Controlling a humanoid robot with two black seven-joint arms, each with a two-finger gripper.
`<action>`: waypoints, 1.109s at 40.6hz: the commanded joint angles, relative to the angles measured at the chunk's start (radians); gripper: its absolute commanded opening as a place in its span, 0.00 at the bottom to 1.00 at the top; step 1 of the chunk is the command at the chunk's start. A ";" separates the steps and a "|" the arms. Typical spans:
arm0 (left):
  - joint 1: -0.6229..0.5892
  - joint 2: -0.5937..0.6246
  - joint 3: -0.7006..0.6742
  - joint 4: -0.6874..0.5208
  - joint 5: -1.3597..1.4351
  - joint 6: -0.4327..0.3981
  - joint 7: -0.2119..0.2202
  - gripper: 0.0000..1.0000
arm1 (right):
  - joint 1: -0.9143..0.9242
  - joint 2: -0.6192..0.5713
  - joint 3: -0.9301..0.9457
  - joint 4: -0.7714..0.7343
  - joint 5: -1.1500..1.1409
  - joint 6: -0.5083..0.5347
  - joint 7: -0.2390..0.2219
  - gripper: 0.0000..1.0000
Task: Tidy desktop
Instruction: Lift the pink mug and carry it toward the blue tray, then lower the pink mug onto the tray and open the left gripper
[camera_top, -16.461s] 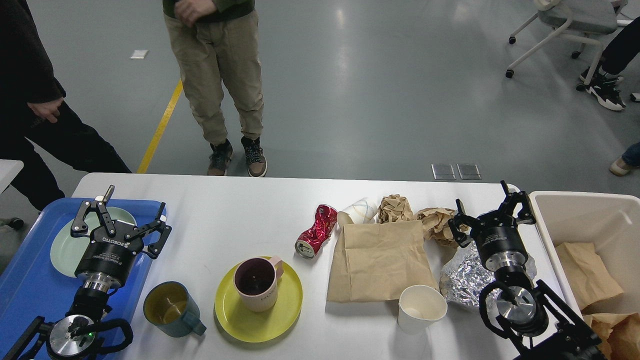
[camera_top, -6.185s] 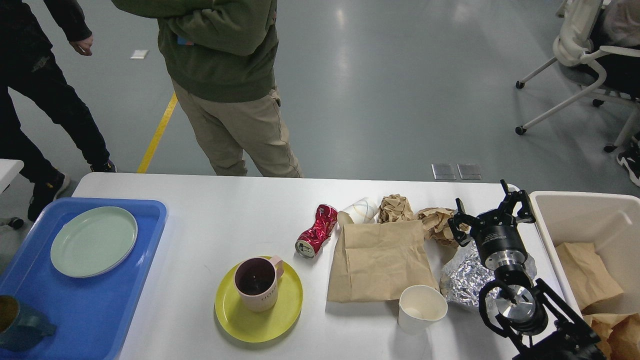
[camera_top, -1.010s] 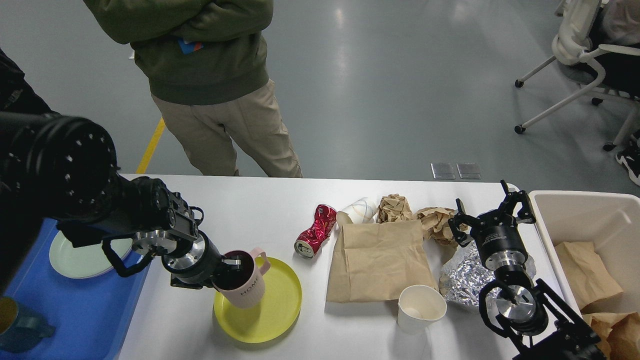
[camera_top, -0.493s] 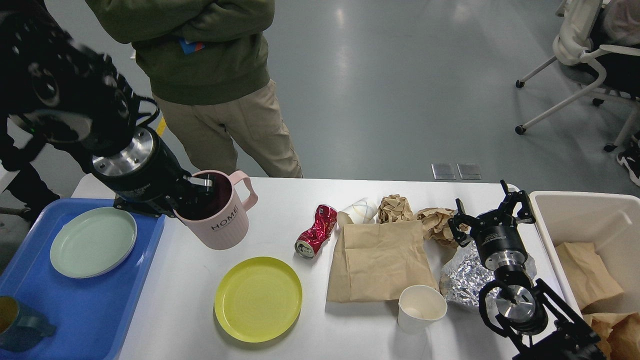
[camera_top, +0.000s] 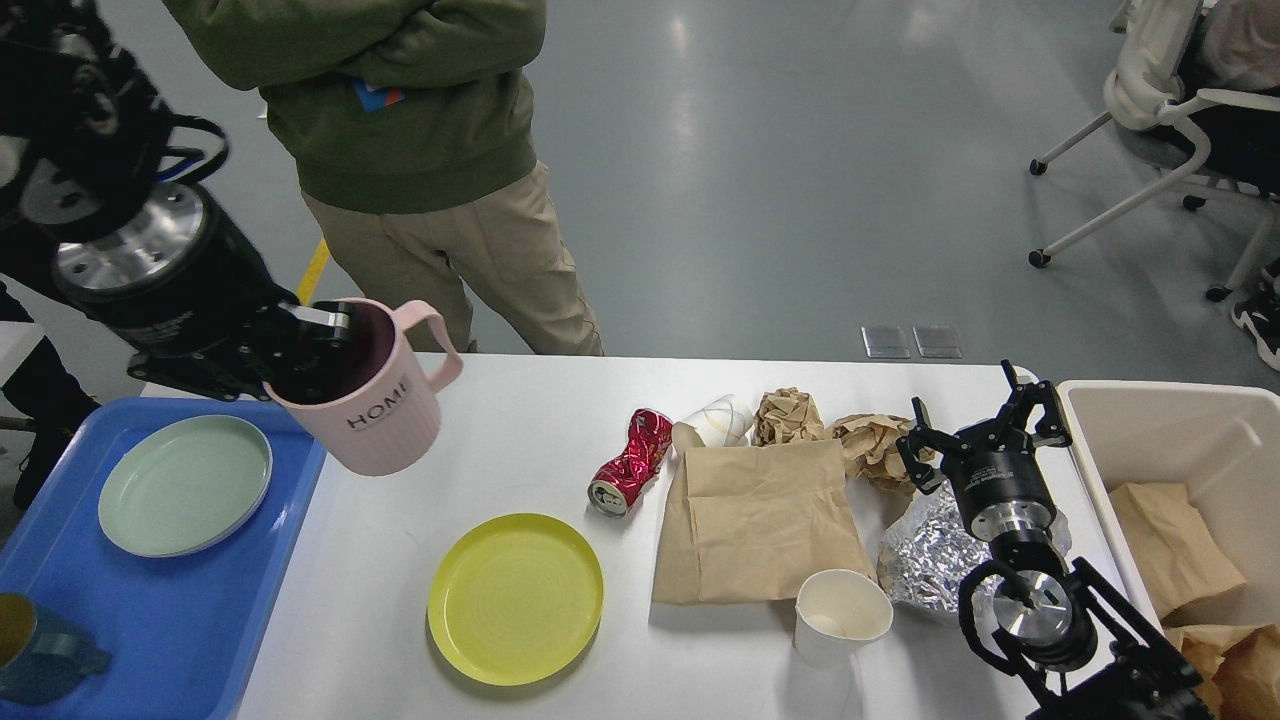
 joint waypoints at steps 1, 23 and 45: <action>0.085 0.166 0.012 0.042 0.114 0.031 -0.005 0.00 | 0.000 0.001 0.000 0.000 0.000 0.000 0.000 1.00; 0.890 0.521 -0.273 0.550 0.417 0.112 -0.129 0.00 | 0.000 0.000 0.000 0.000 0.000 0.000 0.000 1.00; 1.216 0.504 -0.475 0.698 0.538 0.193 -0.123 0.00 | 0.000 0.001 0.000 -0.001 0.000 0.000 0.000 1.00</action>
